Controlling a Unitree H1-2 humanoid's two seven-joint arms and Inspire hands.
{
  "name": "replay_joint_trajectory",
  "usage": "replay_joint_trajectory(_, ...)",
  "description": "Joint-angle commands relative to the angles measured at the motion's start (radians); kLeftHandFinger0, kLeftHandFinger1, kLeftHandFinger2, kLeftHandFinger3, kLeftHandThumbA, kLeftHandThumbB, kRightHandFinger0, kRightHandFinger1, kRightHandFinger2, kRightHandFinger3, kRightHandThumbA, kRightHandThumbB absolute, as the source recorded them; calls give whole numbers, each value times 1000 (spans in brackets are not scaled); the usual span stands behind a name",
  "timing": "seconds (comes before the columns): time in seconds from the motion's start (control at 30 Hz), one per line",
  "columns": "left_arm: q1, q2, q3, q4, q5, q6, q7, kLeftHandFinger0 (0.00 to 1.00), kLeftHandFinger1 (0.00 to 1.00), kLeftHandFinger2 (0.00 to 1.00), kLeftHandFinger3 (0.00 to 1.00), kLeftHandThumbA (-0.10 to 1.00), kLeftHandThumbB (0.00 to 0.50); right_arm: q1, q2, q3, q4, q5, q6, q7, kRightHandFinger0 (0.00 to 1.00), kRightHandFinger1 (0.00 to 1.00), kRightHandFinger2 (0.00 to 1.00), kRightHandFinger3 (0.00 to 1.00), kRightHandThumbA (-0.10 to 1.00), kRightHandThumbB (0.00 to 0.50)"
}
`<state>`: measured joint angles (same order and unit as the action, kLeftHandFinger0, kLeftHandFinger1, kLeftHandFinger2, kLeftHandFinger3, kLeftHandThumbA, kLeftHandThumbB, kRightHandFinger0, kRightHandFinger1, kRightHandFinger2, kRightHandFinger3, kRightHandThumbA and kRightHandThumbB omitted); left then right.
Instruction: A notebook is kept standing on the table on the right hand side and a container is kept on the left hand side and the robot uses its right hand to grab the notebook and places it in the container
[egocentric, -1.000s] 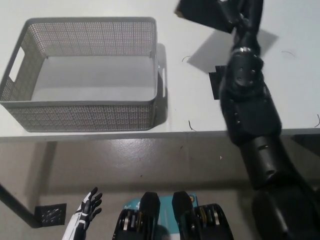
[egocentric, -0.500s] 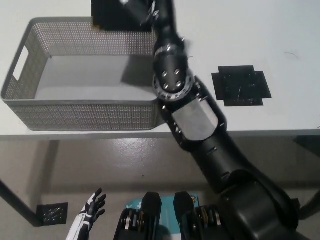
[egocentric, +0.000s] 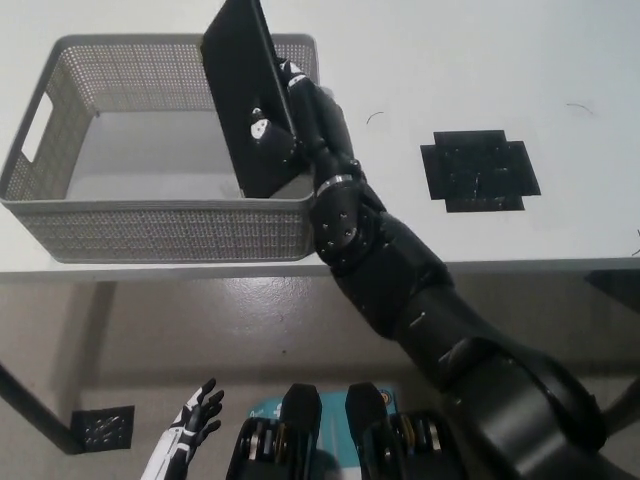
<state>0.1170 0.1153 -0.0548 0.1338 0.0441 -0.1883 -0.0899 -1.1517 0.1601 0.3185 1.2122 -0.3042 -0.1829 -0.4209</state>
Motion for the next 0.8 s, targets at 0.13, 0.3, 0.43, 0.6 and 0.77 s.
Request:
replay_joint_trajectory(0.13, -24, 12, -15, -28, 3, 2, -21, 1000, 1000, 1000, 1000, 1000, 199, -89, -78, 30, -102, -18, -38, 196, 1000, 1000, 1000, 1000, 912, 499)
replay_joint_trajectory(0.3, -27, 9, -26, -10, 0, -22, -25, 1000, 1000, 1000, 1000, 1000, 177, -105, -100, -3, -172, 15, -69, 224, 1000, 1000, 1000, 1000, 948, 497)
replay_joint_trajectory(0.43, -17, 5, -34, -21, 1, -8, -23, 1000, 1000, 1000, 1000, 1000, 160, -146, -116, -40, -314, 41, 2, 274, 1000, 1000, 1000, 1000, 1000, 500)
replay_joint_trajectory(0.6, -19, 8, -43, -25, 11, -4, -17, 1000, 1000, 1000, 1000, 1000, 176, -165, -142, -116, -591, 106, 76, 346, 1000, 1000, 1000, 1000, 1000, 500)
replay_joint_trajectory(0.77, -20, 15, -47, -30, 20, 4, -15, 1000, 1000, 1000, 1000, 1000, 180, -71, -211, -158, -1036, 122, 248, 411, 1000, 1000, 1000, 1000, 1000, 487)
